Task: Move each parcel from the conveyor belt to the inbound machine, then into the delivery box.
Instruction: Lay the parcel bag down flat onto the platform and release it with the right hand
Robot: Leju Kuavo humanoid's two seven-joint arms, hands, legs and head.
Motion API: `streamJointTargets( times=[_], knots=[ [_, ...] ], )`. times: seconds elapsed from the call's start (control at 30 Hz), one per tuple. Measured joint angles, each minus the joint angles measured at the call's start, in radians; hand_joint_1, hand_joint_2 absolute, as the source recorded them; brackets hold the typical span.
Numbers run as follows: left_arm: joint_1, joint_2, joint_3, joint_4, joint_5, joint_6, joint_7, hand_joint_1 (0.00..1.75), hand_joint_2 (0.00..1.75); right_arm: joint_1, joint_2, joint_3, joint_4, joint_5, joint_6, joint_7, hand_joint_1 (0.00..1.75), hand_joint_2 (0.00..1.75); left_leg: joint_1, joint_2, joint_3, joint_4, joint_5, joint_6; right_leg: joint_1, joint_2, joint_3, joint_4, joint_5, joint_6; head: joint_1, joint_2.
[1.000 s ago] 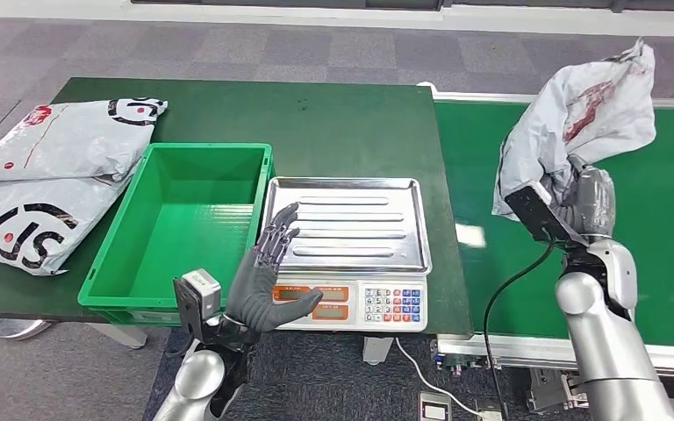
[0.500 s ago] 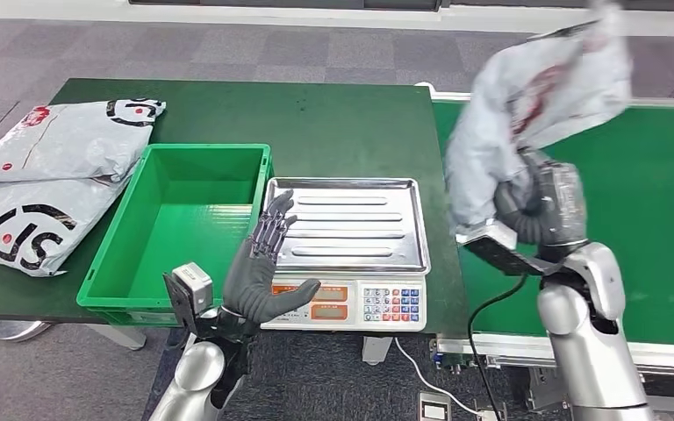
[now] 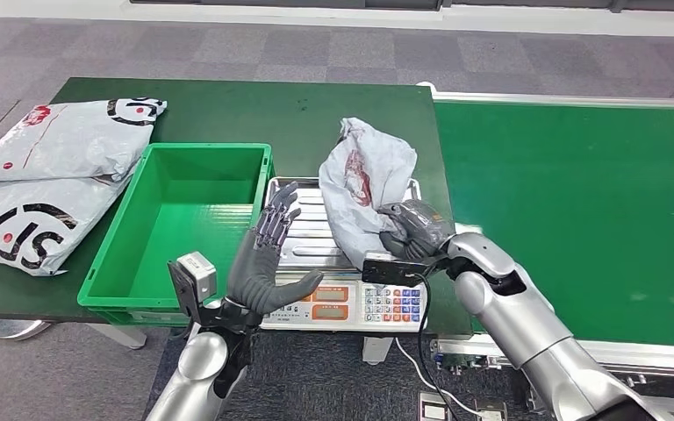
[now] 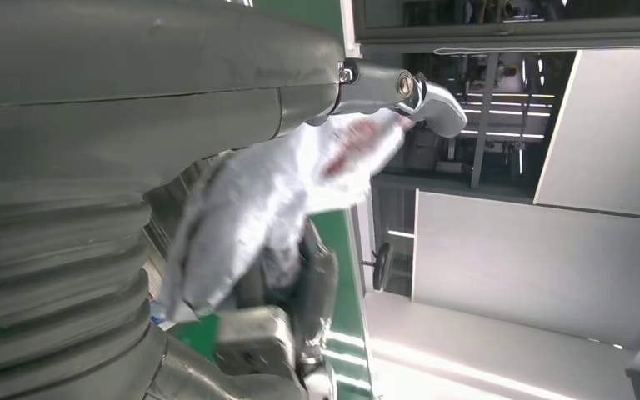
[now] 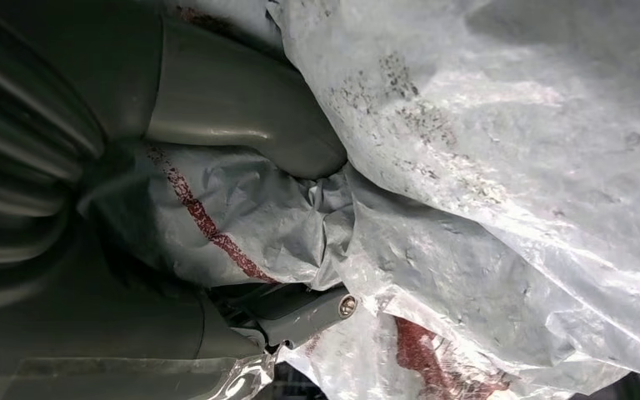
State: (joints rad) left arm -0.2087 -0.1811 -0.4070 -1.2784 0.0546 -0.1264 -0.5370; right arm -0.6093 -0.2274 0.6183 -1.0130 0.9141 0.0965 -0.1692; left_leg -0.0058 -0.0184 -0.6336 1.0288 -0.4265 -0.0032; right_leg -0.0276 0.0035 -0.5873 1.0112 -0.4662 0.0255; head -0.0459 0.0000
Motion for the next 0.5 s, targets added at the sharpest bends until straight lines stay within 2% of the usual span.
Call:
streamJointTargets(
  times=[0.23,0.27,0.37,0.4,0.5],
  knots=[
    [-0.002,-0.003,0.000,0.008,0.000,0.003,0.003,0.00,1.75,-0.073,0.005,0.110,0.094,-0.033,0.002,0.048,1.75,1.75,0.000,0.000,0.000,0.000,0.000,0.000,0.000,0.000,0.000,0.000,0.000,0.000,0.000,0.000],
    [-0.002,-0.004,0.000,0.008,0.000,0.003,0.004,0.00,1.75,-0.083,0.008,0.122,0.109,-0.039,-0.005,0.059,1.44,1.75,0.000,0.000,0.000,0.000,0.000,0.000,0.000,0.000,0.000,0.000,0.000,0.000,0.000,0.000],
    [-0.002,-0.005,0.000,0.008,0.001,0.004,0.008,0.00,1.75,-0.104,0.022,0.147,0.147,-0.071,-0.037,0.059,0.15,1.75,0.000,0.000,0.000,0.000,0.000,0.000,0.000,0.000,0.000,0.000,0.000,0.000,0.000,0.000],
    [-0.002,-0.005,0.000,0.008,0.002,0.004,0.009,0.00,1.75,-0.110,0.027,0.153,0.158,-0.085,-0.045,0.050,0.02,1.75,0.000,0.000,0.000,0.000,0.000,0.000,0.000,0.000,0.000,0.000,0.000,0.000,0.000,0.000],
    [-0.003,-0.005,-0.001,0.009,0.005,0.004,0.012,0.00,1.75,-0.123,0.039,0.165,0.181,-0.124,-0.053,0.023,0.00,1.75,0.000,0.000,0.000,0.000,0.000,0.000,0.000,0.000,0.000,0.000,0.000,0.000,0.000,0.000]
  ],
)
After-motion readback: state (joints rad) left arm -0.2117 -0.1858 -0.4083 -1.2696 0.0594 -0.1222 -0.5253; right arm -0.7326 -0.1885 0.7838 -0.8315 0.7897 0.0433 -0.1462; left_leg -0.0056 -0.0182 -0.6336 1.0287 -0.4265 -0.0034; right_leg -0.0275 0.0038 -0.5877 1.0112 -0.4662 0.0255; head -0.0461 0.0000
